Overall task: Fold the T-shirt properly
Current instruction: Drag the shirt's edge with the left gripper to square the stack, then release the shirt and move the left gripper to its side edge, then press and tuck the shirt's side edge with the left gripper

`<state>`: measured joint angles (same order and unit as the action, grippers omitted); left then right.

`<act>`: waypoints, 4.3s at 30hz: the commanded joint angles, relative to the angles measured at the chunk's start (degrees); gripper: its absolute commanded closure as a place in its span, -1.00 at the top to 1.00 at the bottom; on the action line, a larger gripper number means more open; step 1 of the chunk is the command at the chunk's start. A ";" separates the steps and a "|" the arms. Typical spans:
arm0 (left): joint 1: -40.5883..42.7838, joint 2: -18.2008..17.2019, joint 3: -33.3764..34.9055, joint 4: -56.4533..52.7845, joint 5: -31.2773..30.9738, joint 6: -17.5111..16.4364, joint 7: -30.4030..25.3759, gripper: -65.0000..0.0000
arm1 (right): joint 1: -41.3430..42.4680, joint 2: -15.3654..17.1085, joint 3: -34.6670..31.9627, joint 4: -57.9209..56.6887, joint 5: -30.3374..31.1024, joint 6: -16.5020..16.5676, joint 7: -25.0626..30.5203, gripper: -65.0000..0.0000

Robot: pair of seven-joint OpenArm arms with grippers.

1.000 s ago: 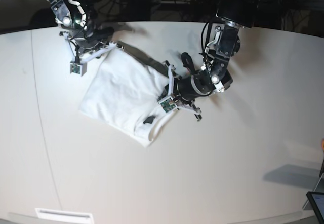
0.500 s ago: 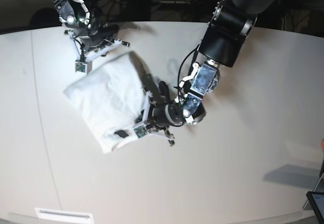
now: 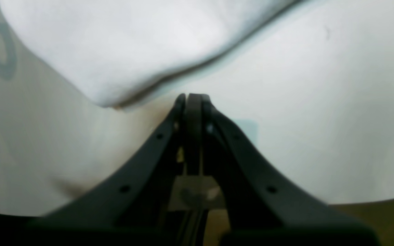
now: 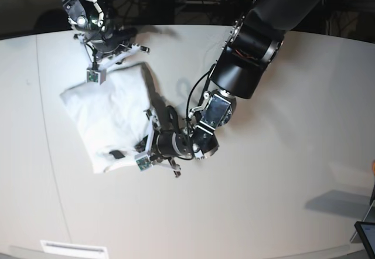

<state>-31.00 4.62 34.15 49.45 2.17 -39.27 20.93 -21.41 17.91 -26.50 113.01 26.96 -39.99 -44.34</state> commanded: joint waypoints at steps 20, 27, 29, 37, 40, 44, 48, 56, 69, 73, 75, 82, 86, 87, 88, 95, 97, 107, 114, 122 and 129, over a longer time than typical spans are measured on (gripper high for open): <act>-11.24 4.38 -0.70 -10.90 -1.25 0.19 -10.33 -1.00 | -0.79 0.33 -2.91 0.97 0.16 -0.01 -0.19 -0.99; -7.02 1.49 -2.37 10.02 -1.43 0.19 3.12 -1.00 | -1.40 1.65 0.79 0.97 0.25 -0.01 -0.19 -0.99; -3.06 -0.27 -5.62 19.34 -0.72 0.19 8.30 -1.00 | -3.16 1.56 4.66 0.97 0.25 -0.01 -0.10 -0.99; 13.91 -9.06 -10.63 42.20 3.41 0.19 20.79 -1.00 | -5.18 1.82 13.62 0.97 0.25 -0.01 0.25 -0.99; 19.18 -10.64 -10.63 44.66 6.66 0.19 20.61 -1.00 | -4.74 2.00 14.59 0.97 0.25 -0.01 0.25 -0.99; 22.78 -10.73 -10.72 44.75 7.54 0.10 20.52 -1.00 | -2.55 3.14 15.20 0.97 0.25 -0.01 0.34 -0.99; 24.02 -10.38 -10.72 43.96 7.54 0.10 20.43 -1.00 | 0.18 4.46 15.20 0.79 0.25 -0.01 -0.01 -0.99; 23.31 -7.66 -10.72 39.12 7.54 0.10 20.35 -1.00 | 4.40 6.84 15.82 0.53 0.51 -0.01 -0.19 -0.99; 19.44 -5.37 -10.81 33.93 7.54 0.19 20.35 -1.00 | 6.68 5.43 26.72 0.09 0.25 -0.01 -6.08 -1.00; 19.18 -4.49 -10.81 32.44 7.54 0.19 20.35 -1.00 | 9.58 5.17 31.38 -4.84 0.16 -0.01 -6.08 -1.00; 19.00 -3.61 -10.72 31.82 7.54 0.19 19.64 -1.00 | 10.38 5.25 32.79 -6.95 0.16 -0.01 -5.99 -1.00; 16.98 -1.33 -10.81 23.30 7.54 0.28 14.19 -1.00 | 11.17 3.93 33.23 -8.62 0.16 0.21 -5.99 -1.00; 15.49 -0.01 -10.81 20.75 7.54 0.28 14.19 -1.00 | 11.69 3.58 33.23 -9.14 0.16 3.55 -5.20 -1.00; 14.78 0.17 -10.81 20.57 7.54 0.28 14.10 -1.00 | 12.13 3.58 33.23 -9.85 0.16 4.25 -4.85 -1.00; 14.52 0.26 -10.81 20.57 7.54 0.28 14.10 -1.00 | 12.49 3.58 33.14 -10.64 0.16 4.78 -4.67 -1.00; 12.76 0.34 -10.81 20.57 7.54 0.28 14.10 -1.00 | 12.75 3.14 33.14 -12.22 0.16 9.97 -4.59 -1.00; 12.41 0.34 -10.81 20.48 7.54 0.72 14.10 -1.00 | 12.75 3.06 33.14 -12.04 0.25 11.11 -4.94 -1.00; 9.77 1.49 -10.72 16.00 7.54 2.65 14.02 -1.00 | 12.40 1.03 30.06 -10.46 0.51 12.69 -7.22 -1.00; 9.42 2.81 -10.72 10.11 7.54 2.65 8.04 -1.00 | 11.17 0.33 28.92 -6.68 0.42 12.43 -9.95 -1.00; 7.05 4.12 -10.72 5.98 7.54 2.65 4.79 -1.00 | 8.97 -1.69 28.83 -6.15 0.16 12.43 -11.18 -1.00; 3.71 3.25 -10.72 4.22 7.54 2.65 4.43 -1.00 | 8.09 -1.52 29.01 -4.22 0.16 12.43 -11.36 -1.00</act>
<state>-25.63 8.03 23.49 53.08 9.06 -36.73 25.10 -13.78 15.92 2.11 107.42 27.00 -27.68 -56.47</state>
